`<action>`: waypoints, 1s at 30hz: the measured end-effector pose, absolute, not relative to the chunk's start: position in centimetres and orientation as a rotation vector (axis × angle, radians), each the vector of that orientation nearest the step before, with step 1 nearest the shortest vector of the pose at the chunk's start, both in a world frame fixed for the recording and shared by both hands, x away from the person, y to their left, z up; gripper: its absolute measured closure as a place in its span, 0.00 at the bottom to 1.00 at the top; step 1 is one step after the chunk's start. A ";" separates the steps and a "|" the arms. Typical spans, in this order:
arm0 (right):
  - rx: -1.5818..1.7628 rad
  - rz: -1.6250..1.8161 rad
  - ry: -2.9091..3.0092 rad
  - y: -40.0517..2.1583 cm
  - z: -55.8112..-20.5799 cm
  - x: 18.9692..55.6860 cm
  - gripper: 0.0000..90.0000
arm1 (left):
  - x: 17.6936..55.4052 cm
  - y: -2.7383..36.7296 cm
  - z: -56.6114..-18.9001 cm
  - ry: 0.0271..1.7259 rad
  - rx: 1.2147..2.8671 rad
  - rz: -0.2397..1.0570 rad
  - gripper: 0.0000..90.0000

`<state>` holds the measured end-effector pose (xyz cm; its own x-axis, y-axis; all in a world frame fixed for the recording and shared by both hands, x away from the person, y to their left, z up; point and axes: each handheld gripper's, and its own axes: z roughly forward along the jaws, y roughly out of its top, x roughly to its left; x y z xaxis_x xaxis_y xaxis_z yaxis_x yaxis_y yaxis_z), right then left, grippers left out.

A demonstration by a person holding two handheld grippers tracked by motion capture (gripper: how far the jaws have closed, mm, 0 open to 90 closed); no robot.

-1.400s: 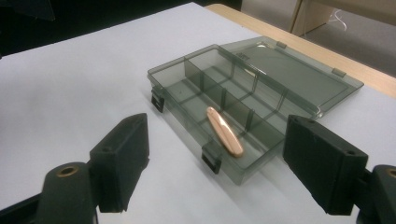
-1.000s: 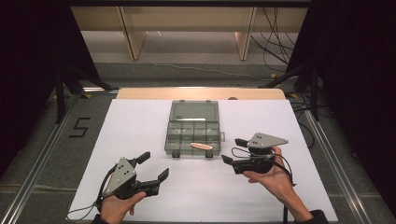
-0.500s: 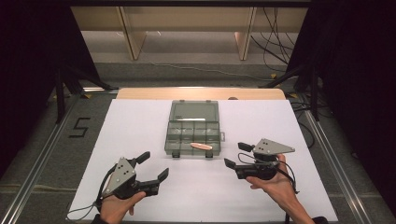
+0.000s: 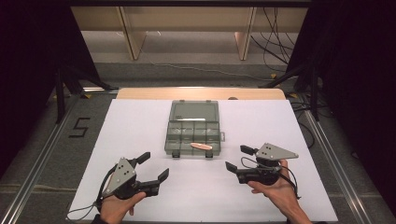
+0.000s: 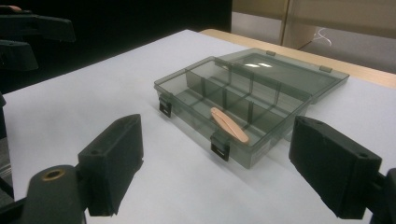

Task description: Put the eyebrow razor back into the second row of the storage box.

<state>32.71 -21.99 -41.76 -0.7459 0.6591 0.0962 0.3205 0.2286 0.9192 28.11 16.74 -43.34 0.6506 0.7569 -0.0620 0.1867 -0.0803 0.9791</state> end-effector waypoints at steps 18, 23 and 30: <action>0.929 1.532 2.175 -22.4 -42.7 31.6 0.20 | 28.1 16.7 -43.4 0.784 1.622 0.559 0.18; 0.951 1.522 2.170 -22.6 -43.1 31.2 0.19 | 28.1 16.7 -43.5 0.782 1.619 0.558 0.18; 0.946 1.515 2.157 -22.8 -43.2 30.6 0.18 | 28.1 16.7 -43.4 0.782 1.621 0.559 0.18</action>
<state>30.62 -22.76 -43.16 -0.7207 0.6864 0.0968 0.3239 0.2100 0.9225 28.12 16.68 -43.44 0.6594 0.7493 -0.0606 0.1848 -0.0834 0.9792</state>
